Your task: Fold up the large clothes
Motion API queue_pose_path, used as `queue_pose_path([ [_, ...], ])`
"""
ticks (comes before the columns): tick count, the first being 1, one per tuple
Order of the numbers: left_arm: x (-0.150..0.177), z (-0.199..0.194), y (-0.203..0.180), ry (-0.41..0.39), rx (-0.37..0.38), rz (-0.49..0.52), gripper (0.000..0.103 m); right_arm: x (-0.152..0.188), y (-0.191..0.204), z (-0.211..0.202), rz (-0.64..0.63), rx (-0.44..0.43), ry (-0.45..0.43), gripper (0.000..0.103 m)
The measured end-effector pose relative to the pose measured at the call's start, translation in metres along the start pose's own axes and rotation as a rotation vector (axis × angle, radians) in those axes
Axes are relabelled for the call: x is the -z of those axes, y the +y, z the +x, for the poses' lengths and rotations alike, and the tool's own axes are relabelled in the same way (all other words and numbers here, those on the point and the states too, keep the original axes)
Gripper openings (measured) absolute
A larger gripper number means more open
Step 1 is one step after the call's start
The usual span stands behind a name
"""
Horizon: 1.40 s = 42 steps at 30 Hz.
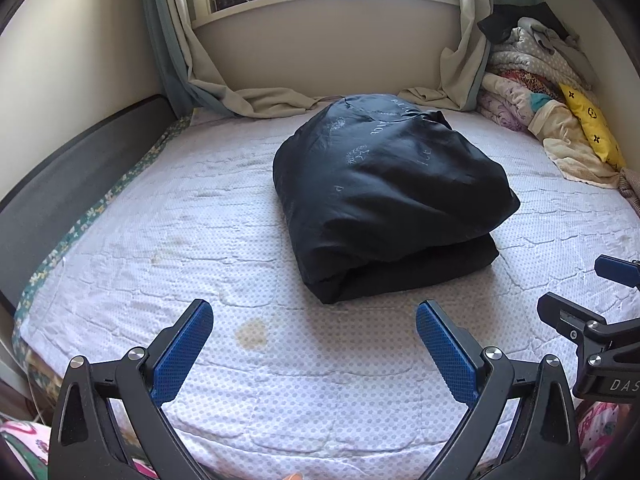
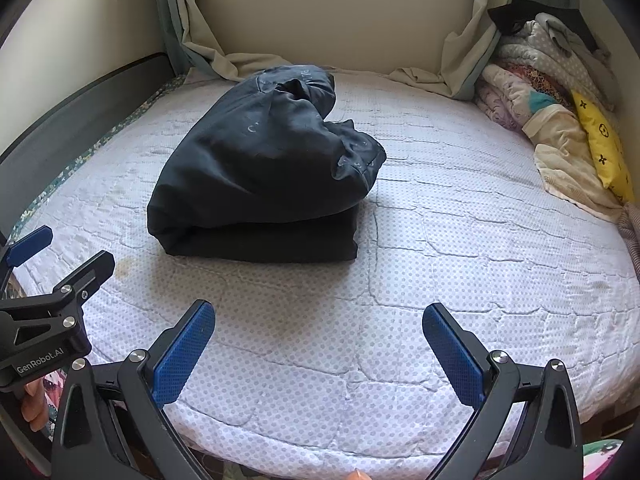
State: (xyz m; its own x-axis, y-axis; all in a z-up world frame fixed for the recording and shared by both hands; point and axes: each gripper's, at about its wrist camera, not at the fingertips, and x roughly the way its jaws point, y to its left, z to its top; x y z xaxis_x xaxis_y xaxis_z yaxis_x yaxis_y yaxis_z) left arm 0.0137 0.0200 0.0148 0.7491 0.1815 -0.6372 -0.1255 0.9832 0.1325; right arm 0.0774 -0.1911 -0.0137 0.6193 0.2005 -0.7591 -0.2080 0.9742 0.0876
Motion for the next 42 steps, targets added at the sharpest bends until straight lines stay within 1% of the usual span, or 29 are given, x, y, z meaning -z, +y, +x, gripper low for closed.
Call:
queue_pose_path([
  [25, 0.0001, 0.0037, -0.0009, 0.019, 0.017, -0.023, 0.103, 0.0003, -0.0002, 0.0051, 0.015, -0.019, 0.005, 0.103],
  [42, 0.0004, 0.0018, -0.0009, 0.015, 0.009, -0.025, 0.103, 0.0005, 0.0004, 0.0046, 0.007, -0.025, 0.004, 0.103],
])
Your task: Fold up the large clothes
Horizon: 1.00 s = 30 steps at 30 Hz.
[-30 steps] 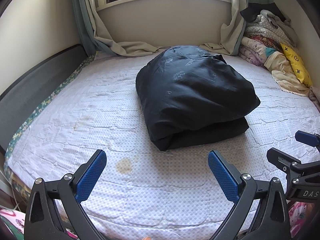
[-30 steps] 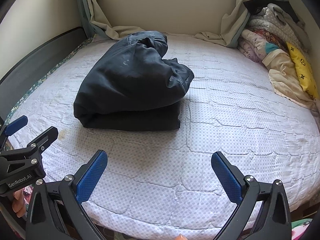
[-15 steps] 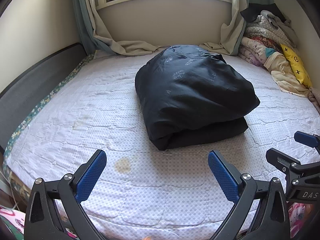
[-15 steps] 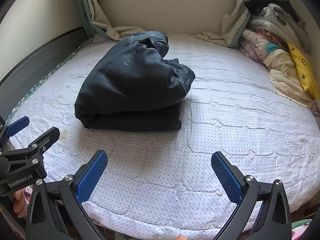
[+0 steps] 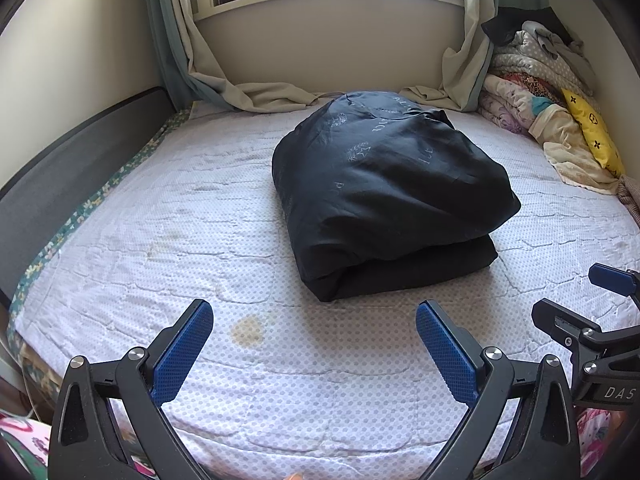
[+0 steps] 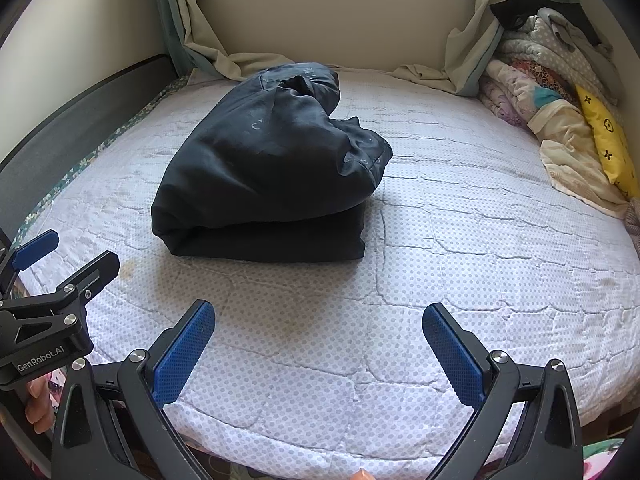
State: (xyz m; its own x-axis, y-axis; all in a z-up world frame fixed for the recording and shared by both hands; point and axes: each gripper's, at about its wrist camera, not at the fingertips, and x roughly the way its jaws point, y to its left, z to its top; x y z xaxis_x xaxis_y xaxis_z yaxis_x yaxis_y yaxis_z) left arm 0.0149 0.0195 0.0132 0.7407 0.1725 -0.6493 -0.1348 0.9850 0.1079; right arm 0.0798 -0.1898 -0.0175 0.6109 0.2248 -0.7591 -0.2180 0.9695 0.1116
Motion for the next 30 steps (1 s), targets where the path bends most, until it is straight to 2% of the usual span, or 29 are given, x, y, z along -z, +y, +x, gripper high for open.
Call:
queue_pose_path([
  [12, -0.0004, -0.0018, 0.0000, 0.002, 0.009, 0.006, 0.103, -0.0001, -0.0018, -0.0006, -0.005, -0.003, -0.004, 0.103],
  [17, -0.0005, -0.0002, 0.0011, 0.001, -0.012, 0.005, 0.103, -0.0002, -0.0016, -0.0009, -0.004, -0.003, -0.005, 0.103],
  [22, -0.0008, -0.0003, 0.0052, 0.004, 0.018, -0.020, 0.103, 0.0000, -0.0014, -0.0004, -0.005, -0.004, -0.002, 0.103],
  [30, 0.0001, -0.0001, 0.0065, 0.000, 0.009, -0.021, 0.103, -0.0005, -0.0028, 0.0025, 0.000, -0.010, 0.014, 0.103],
])
